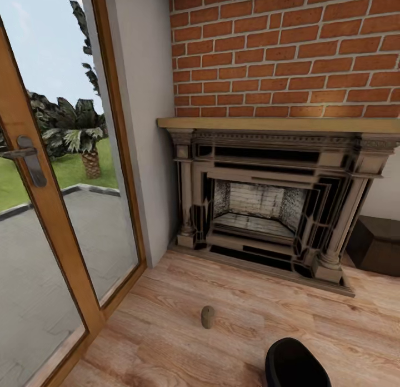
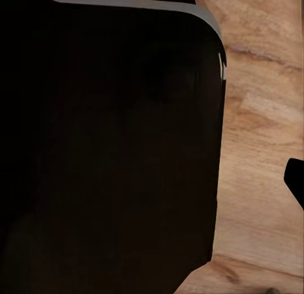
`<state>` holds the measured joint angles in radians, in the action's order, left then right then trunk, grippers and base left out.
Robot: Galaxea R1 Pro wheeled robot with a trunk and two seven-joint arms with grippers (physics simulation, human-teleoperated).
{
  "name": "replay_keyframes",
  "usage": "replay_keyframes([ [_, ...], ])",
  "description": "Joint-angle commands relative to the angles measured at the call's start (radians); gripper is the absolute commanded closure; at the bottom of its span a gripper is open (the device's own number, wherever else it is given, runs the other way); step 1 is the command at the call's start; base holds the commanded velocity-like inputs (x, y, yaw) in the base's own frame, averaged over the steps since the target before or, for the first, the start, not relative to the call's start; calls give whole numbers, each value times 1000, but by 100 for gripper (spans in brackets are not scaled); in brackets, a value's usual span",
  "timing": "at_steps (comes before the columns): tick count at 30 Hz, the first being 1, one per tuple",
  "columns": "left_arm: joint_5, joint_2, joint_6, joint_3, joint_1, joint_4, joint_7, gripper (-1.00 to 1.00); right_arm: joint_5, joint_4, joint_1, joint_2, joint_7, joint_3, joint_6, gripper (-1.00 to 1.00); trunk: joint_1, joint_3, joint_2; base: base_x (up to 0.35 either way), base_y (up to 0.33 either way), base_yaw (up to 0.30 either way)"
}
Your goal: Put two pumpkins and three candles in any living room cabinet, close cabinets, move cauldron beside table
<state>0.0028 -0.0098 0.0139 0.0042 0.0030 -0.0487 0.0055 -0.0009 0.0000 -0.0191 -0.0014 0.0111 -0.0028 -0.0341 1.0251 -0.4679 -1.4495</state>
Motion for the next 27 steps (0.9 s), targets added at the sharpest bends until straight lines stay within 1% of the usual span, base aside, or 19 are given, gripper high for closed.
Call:
replay_keyframes([
  [1,0,-1,1,0,1,-2,1,-100,0,1,-1,0,1,0,-9,-100,0,0,0,0,0,-283],
  [6,0,-1,1,2,1,-2,1,-100,0,1,-1,0,1,1,-27,-100,0,2,0,0,0,-205],
  [11,0,-1,1,2,1,-2,1,-100,-2,2,-1,0,0,0,-27,-100,0,2,0,-5,0,-36],
  [16,0,-1,1,2,1,-2,1,-100,0,2,-1,0,2,0,-27,-100,0,2,0,-127,-21,-71],
  [22,0,-1,1,2,1,-3,1,-100,1,2,-1,0,7,1,-27,-100,0,2,0,-212,-31,-261],
  [27,0,-1,1,2,1,-3,0,-100,2,2,-1,0,15,1,-26,-100,0,2,0,-198,67,-289],
])
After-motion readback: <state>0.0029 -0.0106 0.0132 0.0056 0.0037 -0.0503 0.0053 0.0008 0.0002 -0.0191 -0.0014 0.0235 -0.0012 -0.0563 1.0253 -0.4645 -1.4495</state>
